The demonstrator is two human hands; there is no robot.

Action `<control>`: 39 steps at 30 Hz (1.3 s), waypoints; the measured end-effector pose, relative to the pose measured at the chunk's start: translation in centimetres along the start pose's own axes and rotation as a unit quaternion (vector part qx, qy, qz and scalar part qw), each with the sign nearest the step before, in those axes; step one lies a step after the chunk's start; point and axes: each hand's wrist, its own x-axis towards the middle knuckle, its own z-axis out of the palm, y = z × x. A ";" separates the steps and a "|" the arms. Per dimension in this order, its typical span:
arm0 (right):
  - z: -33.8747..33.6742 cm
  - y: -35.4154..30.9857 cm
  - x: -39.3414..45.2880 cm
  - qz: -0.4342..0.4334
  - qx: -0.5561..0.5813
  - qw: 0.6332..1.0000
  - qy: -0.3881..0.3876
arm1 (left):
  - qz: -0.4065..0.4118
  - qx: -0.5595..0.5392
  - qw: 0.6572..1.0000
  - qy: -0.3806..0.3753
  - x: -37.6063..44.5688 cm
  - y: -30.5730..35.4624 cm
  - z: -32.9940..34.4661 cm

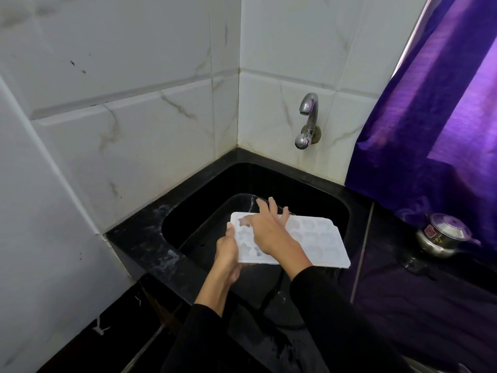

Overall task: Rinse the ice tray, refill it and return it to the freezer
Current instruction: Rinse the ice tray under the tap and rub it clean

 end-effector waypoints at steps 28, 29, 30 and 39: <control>0.1 -0.3 0.9 -0.016 -0.026 0.999 0.022 | 0.002 0.002 1.000 -0.002 -0.5 -0.1 0.1; 0.3 -0.2 0.9 -0.018 -0.025 0.999 0.022 | 0.000 0.000 1.000 -0.003 -0.6 0.0 0.0; 0.4 -0.2 0.8 -0.019 -0.021 0.999 0.021 | -0.002 -0.001 1.000 -0.003 -0.6 0.0 0.0; -4.1 5.0 -0.3 0.052 0.071 0.991 0.099 | -0.018 -0.012 1.000 0.009 -0.1 0.1 -0.9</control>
